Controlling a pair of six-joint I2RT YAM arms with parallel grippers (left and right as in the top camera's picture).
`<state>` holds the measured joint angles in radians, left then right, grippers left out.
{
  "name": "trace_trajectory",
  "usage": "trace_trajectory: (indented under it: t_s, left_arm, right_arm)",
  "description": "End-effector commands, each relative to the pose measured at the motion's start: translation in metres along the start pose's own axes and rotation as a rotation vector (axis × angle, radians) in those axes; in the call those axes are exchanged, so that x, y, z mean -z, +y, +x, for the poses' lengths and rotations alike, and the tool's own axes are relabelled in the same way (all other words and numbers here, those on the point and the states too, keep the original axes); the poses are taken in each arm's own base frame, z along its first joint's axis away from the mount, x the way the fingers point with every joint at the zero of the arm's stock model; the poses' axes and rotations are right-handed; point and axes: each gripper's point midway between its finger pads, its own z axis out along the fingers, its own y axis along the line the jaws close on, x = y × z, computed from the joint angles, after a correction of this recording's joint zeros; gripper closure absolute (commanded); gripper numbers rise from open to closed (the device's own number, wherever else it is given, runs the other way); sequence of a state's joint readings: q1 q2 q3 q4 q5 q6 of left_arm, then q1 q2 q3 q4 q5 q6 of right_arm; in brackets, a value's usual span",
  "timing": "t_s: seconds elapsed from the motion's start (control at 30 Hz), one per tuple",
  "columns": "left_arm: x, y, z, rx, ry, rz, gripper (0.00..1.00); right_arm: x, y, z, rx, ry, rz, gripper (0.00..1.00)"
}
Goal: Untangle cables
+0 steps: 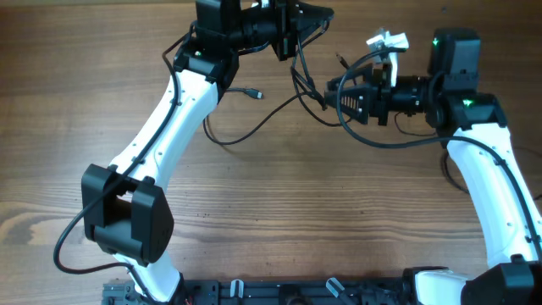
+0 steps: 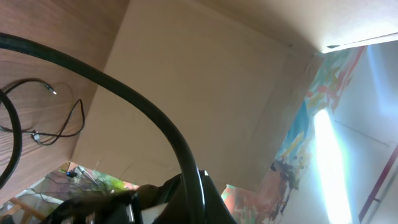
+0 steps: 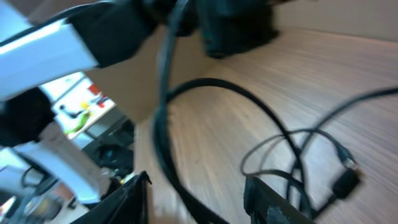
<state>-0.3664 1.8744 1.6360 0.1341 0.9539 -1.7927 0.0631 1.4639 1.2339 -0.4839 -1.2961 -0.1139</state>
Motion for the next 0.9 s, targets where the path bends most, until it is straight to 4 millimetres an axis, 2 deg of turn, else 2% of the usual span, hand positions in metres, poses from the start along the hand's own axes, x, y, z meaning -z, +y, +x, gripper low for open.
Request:
trace_trajectory:
  t_s: [0.0,0.17,0.2,0.27,0.3,0.37,0.4,0.5,0.53,0.6,0.7,0.87]
  left_arm:
    - [0.003,-0.007,0.001,-0.029,-0.007,0.013,0.96]
    - [0.003,-0.007,0.001,-0.029,-0.006,0.013,0.96]
    - [0.003,-0.007,0.001,-0.030,-0.007,0.013,0.96]
    - [0.003,-0.007,-0.001,-0.064,-0.018,0.015,0.96]
    - [0.003,-0.008,-0.004,-0.109,-0.032,0.016,0.96]
    - [0.006,0.000,-0.015,-0.180,-0.083,-0.010,0.96]
    - [0.010,0.011,-0.027,-0.179,-0.129,-0.053,0.96]
    - [0.031,0.057,-0.065,-0.108,-0.314,-0.228,0.96]
    - [0.045,0.078,-0.080,-0.091,-0.399,-0.315,0.96]
    - [0.068,0.108,-0.095,-0.067,-0.512,-0.452,0.96]
    - [0.099,0.143,-0.103,-0.100,-0.592,-0.654,0.96]
    - [0.107,0.158,-0.096,-0.313,-0.479,-0.792,0.96]
  right_arm:
    - [-0.009,0.027,-0.006,0.089,0.004,-0.096,0.53]
    - [-0.016,0.001,0.001,0.040,0.043,0.072,0.76]
    - [-0.013,-0.023,0.007,-0.028,0.063,0.214,0.88]
    - [-0.006,-0.047,0.015,-0.095,0.083,0.365,0.96]
    - [-0.003,-0.052,0.016,-0.109,0.084,0.400,0.96]
    - [0.003,-0.051,0.012,-0.119,0.064,0.414,0.96]
    - [0.009,-0.048,0.006,-0.124,0.040,0.425,0.96]
    - [0.033,-0.033,-0.013,-0.116,-0.036,0.484,0.96]
    - [0.045,-0.028,-0.019,-0.122,-0.071,0.527,0.96]
    - [0.069,-0.018,-0.031,-0.137,-0.147,0.611,0.96]
    - [0.101,0.002,-0.041,-0.174,-0.254,0.699,0.96]
    - [0.121,0.013,-0.045,-0.224,-0.335,0.755,0.96]
